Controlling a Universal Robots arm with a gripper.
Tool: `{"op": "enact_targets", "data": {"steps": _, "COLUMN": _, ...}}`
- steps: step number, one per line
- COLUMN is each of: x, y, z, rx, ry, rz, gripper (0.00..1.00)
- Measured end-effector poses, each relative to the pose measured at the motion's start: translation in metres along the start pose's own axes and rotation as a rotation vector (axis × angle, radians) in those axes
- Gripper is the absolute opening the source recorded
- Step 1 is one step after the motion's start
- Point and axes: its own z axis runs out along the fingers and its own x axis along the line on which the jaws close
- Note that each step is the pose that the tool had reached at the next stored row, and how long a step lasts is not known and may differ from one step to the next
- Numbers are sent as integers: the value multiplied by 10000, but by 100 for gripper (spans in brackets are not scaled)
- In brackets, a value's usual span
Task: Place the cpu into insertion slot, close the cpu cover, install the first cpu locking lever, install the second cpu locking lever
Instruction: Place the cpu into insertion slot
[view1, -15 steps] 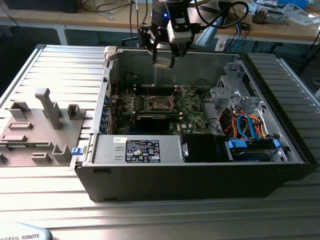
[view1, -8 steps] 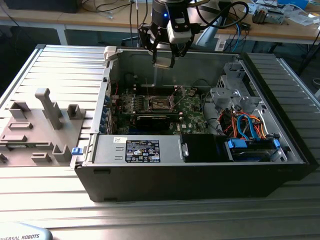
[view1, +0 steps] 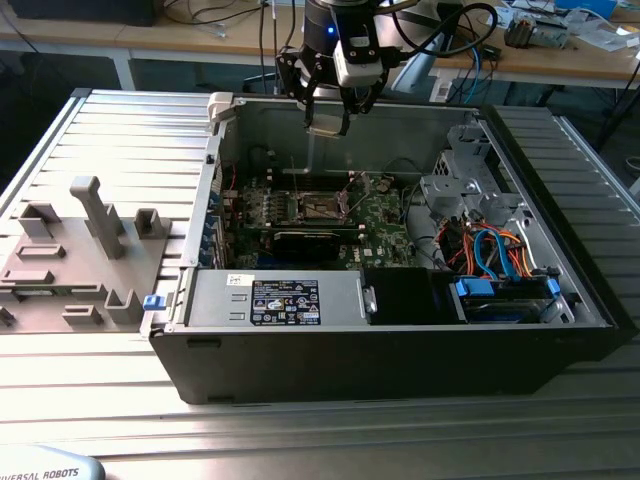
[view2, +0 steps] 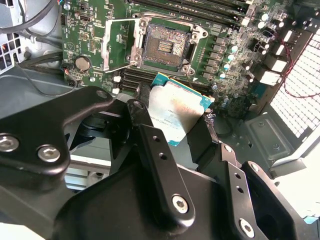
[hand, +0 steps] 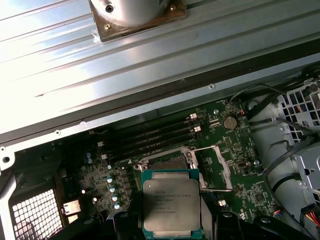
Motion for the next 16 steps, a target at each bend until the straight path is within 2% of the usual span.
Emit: {"op": "enact_targets", "data": {"steps": 16, "x": 0, "y": 0, "z": 1, "rx": -2, "ry": -8, "rz": 98, "gripper": 54}}
